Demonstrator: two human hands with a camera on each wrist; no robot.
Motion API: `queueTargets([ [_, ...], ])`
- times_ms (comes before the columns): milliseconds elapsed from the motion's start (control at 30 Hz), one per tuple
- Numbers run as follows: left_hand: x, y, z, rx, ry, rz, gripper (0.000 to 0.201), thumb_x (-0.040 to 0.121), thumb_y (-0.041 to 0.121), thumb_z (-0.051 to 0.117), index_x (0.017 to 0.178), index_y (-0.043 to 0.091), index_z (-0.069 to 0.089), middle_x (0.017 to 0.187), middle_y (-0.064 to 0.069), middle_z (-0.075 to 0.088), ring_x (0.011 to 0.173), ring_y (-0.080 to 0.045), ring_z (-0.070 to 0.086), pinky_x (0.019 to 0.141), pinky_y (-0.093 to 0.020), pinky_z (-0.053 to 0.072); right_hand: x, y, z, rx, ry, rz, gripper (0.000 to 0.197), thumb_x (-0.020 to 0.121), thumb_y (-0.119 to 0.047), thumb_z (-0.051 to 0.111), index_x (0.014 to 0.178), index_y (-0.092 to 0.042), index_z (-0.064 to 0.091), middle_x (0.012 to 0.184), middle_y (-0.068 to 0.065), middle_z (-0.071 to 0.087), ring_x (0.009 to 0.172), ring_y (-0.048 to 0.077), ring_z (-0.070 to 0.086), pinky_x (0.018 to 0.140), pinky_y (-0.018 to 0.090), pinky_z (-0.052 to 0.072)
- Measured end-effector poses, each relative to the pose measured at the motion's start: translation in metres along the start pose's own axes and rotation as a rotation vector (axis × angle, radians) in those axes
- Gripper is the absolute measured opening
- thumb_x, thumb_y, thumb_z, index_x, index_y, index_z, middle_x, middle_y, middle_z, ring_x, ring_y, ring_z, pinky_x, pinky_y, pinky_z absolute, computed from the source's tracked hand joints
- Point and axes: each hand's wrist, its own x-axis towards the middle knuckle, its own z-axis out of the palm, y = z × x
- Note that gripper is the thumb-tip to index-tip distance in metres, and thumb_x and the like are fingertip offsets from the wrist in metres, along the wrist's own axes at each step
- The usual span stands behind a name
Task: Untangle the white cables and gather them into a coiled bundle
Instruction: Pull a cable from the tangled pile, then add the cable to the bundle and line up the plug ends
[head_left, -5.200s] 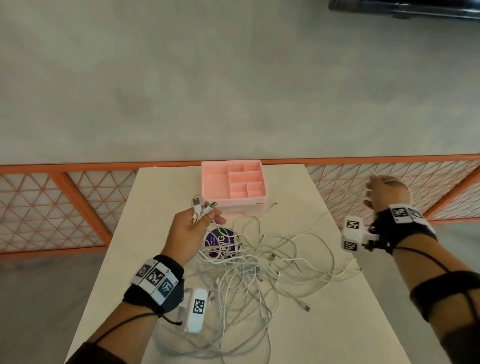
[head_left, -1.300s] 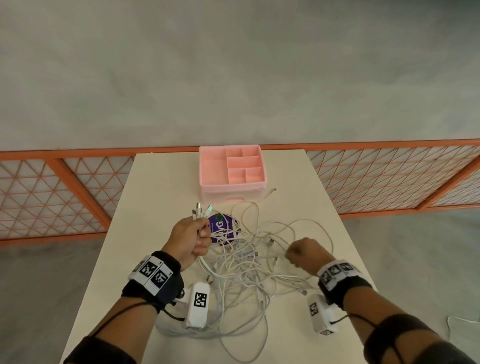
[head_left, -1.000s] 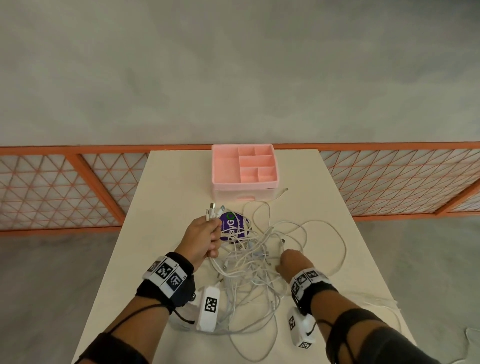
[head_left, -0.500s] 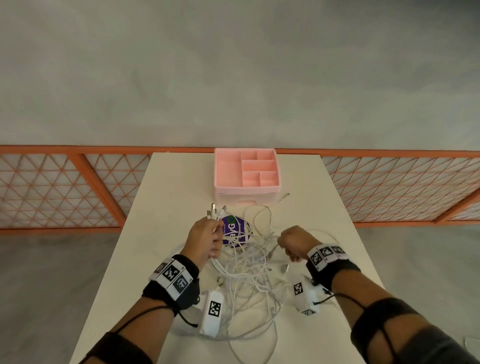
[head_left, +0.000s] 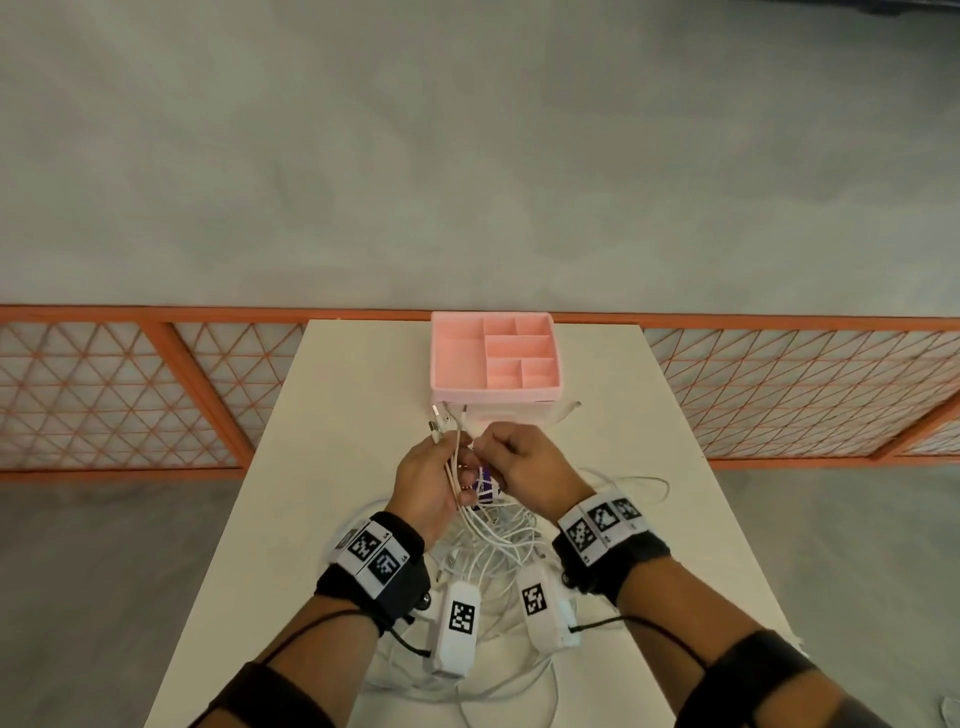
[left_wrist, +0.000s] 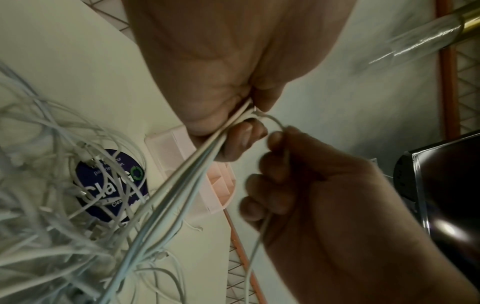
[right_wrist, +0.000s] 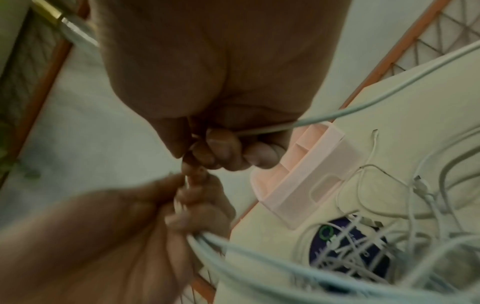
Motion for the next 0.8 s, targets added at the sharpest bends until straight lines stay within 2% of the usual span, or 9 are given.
queueTargets([
  [67, 0.0, -0.001, 0.0, 0.001, 0.014, 0.017, 0.026, 0.107, 0.019, 0.039, 0.097, 0.004, 0.058, 0.07, -0.007, 0.053, 0.053, -0.014, 0.044, 0.042, -0.023, 0.032, -0.004, 0.006, 0.009, -0.078, -0.026, 0.0, 0.025, 0.099, -0.024, 0.054, 0.076, -0.019, 0.064, 0.072, -0.002, 0.07, 0.058, 0.003, 0.057, 0.061, 0.021, 0.045],
  [167, 0.002, -0.003, -0.003, 0.073, 0.043, 0.03, 0.027, 0.107, 0.021, 0.042, 0.098, 0.003, 0.06, 0.08, -0.012, 0.057, 0.059, -0.017, 0.049, 0.041, -0.023, 0.033, -0.009, 0.007, 0.014, -0.244, -0.036, -0.042, 0.028, 0.097, -0.024, 0.054, 0.07, -0.027, 0.061, 0.065, -0.006, 0.064, 0.055, 0.004, 0.053, 0.059, 0.022, 0.043],
  [267, 0.004, -0.006, -0.005, 0.153, 0.054, 0.044, 0.024, 0.106, 0.021, 0.044, 0.097, 0.006, 0.061, 0.089, -0.014, 0.057, 0.061, -0.017, 0.05, 0.043, -0.024, 0.032, -0.01, 0.007, 0.011, -0.323, -0.115, -0.071, 0.023, 0.096, -0.024, 0.055, 0.075, -0.018, 0.065, 0.066, -0.008, 0.067, 0.057, 0.007, 0.056, 0.061, 0.026, 0.046],
  [367, 0.003, -0.007, -0.005, 0.185, 0.041, 0.059, 0.024, 0.106, 0.02, 0.045, 0.094, 0.006, 0.06, 0.081, -0.01, 0.057, 0.058, -0.016, 0.049, 0.043, -0.024, 0.034, -0.012, 0.006, 0.005, -0.336, -0.193, -0.047, 0.027, 0.096, -0.032, 0.058, 0.075, -0.018, 0.068, 0.073, 0.001, 0.072, 0.057, 0.01, 0.058, 0.063, 0.029, 0.048],
  [433, 0.002, -0.007, -0.005, 0.232, 0.03, 0.081, 0.024, 0.106, 0.02, 0.045, 0.092, 0.007, 0.06, 0.071, -0.005, 0.055, 0.056, -0.014, 0.049, 0.043, -0.023, 0.035, -0.008, 0.003, -0.003, -0.333, -0.116, -0.017, 0.033, 0.095, -0.04, 0.059, 0.073, -0.018, 0.067, 0.067, 0.003, 0.067, 0.056, 0.01, 0.056, 0.063, 0.03, 0.049],
  [567, 0.0, -0.007, -0.002, 0.282, -0.017, 0.109, 0.026, 0.106, 0.019, 0.044, 0.089, 0.008, 0.062, 0.063, -0.001, 0.053, 0.054, -0.012, 0.047, 0.046, -0.025, 0.038, 0.01, -0.006, -0.014, -0.213, 0.114, -0.02, 0.029, 0.096, -0.041, 0.055, 0.117, -0.023, 0.064, 0.1, -0.001, 0.07, 0.089, 0.017, 0.068, 0.089, 0.046, 0.054],
  [633, -0.003, -0.007, 0.001, 0.314, -0.045, 0.127, 0.031, 0.106, 0.016, 0.042, 0.083, 0.008, 0.061, 0.061, -0.001, 0.053, 0.053, -0.013, 0.049, 0.05, -0.026, 0.04, 0.014, -0.012, -0.011, -0.165, 0.08, -0.024, 0.04, 0.099, -0.032, 0.053, 0.138, -0.021, 0.051, 0.114, -0.002, 0.066, 0.097, 0.019, 0.067, 0.094, 0.041, 0.053],
  [733, -0.005, -0.007, 0.005, 0.317, -0.083, 0.117, 0.033, 0.105, 0.011, 0.04, 0.076, 0.005, 0.056, 0.062, -0.007, 0.053, 0.055, -0.018, 0.051, 0.055, -0.031, 0.04, 0.011, -0.024, -0.003, -0.145, 0.022, -0.05, 0.043, 0.101, -0.021, 0.051, 0.144, -0.017, 0.045, 0.125, -0.002, 0.061, 0.072, 0.021, 0.068, 0.079, 0.03, 0.057],
  [800, -0.005, -0.006, 0.005, 0.292, -0.084, 0.103, 0.023, 0.099, 0.011, 0.046, 0.086, -0.002, 0.059, 0.073, -0.017, 0.054, 0.064, -0.025, 0.054, 0.062, -0.034, 0.042, 0.01, -0.023, 0.002, -0.225, 0.014, -0.089, 0.041, 0.101, -0.021, 0.051, 0.142, -0.017, 0.049, 0.129, 0.002, 0.063, 0.085, 0.015, 0.068, 0.087, 0.028, 0.054],
])
